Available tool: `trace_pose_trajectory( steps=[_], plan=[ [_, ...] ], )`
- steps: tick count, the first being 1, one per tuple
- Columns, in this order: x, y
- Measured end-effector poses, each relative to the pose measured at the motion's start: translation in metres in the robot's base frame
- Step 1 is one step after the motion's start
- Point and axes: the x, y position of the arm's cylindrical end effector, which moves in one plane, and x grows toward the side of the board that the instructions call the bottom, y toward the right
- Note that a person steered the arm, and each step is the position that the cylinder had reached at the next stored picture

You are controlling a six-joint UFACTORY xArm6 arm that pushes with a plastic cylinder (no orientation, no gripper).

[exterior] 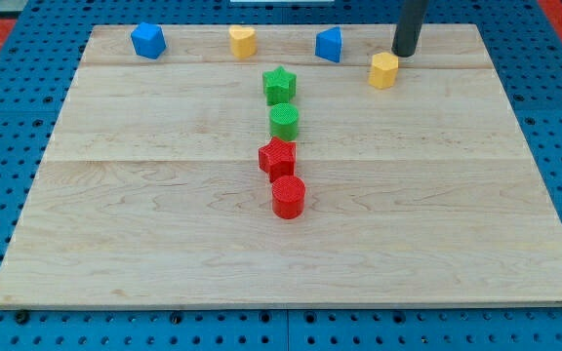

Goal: Push the yellow hexagon to the right of the red circle

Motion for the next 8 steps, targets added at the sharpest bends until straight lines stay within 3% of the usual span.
trace_pose_trajectory(
  steps=[6, 7, 8],
  plan=[
    [-0.029, 0.008],
    [-0.028, 0.008],
    [0.006, -0.018]
  ],
)
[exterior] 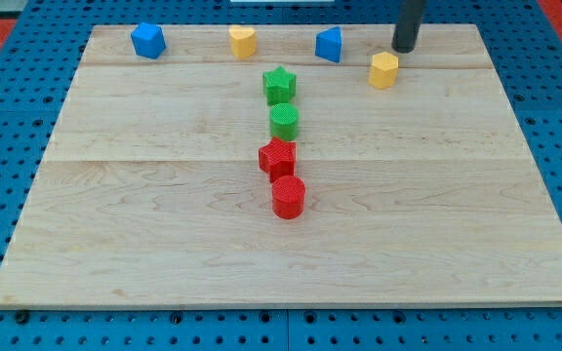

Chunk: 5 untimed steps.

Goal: Push the yellow hexagon to the right of the red circle

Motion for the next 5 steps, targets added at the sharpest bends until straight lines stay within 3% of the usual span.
trace_pose_trajectory(
  steps=[3, 4, 5],
  plan=[
    [0.146, -0.047],
    [0.167, -0.051],
    [0.158, -0.061]
  ],
)
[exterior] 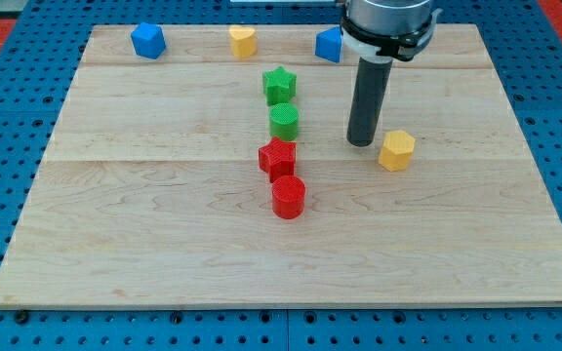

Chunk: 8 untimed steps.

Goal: Push the yellow hexagon to the right of the red circle

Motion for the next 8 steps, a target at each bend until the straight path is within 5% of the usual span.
trace_pose_trajectory(
  steps=[3, 4, 5, 7, 8],
  plan=[
    [-0.013, 0.063],
    [0.022, 0.071],
    [0.057, 0.060],
    [0.006, 0.011],
    [0.028, -0.027]
  ],
)
